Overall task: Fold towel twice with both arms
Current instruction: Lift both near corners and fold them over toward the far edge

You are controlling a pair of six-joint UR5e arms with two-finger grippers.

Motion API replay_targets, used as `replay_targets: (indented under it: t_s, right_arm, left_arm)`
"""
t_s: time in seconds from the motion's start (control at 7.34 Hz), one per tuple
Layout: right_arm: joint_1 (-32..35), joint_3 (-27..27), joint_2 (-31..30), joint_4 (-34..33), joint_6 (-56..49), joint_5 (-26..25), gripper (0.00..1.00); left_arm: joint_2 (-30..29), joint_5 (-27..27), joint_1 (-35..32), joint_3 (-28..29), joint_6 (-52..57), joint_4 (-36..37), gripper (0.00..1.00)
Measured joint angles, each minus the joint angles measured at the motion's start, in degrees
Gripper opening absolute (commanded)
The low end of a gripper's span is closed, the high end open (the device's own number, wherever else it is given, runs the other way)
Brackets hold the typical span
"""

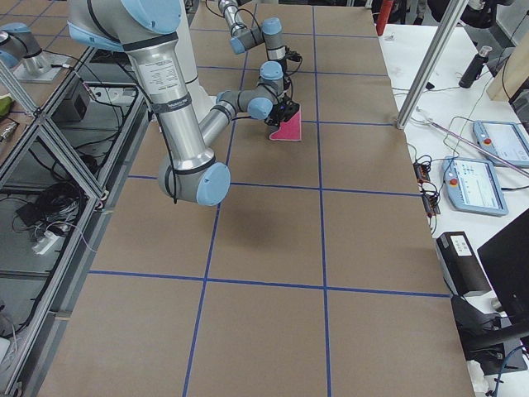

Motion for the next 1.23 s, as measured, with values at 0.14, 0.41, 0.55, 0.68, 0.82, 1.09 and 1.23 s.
replay_targets:
  t_s: [0.14,0.41,0.55,0.68,0.82,1.09,1.23]
  right_arm:
    - [0.5,-1.8,1.2,0.1,-0.1,0.1,0.00]
    - [1.7,-4.3,2.6,0.2,-0.4,0.2,0.00]
    - [2.1,-5.5,3.4,0.3,-0.4,0.3,0.00]
    - [2.4,-6.6,4.1,0.3,-0.5,0.3,0.00]
    - [2.6,-7.4,4.6,0.3,-0.5,0.3,0.00]
    - [3.1,-8.1,4.9,0.3,-0.5,0.3,0.00]
    - [3.2,-8.2,5.0,0.3,-0.5,0.3,0.00]
  left_arm:
    - [-0.2,-0.4,-0.8,1.7,0.3,-0.2,0.00]
    - [-0.3,-2.2,-2.4,3.5,1.5,-0.5,0.00]
    - [-0.3,-2.6,-2.8,3.8,1.9,-0.6,0.00]
    - [-0.7,-2.8,-3.1,4.0,2.0,-0.7,0.00]
    - [-1.9,-2.8,-3.2,5.1,1.9,-0.9,0.00]
    - [-4.8,-2.8,-3.6,8.4,1.7,-1.4,0.00]
    - [-5.3,-2.8,-3.8,9.4,1.7,-1.6,0.00]
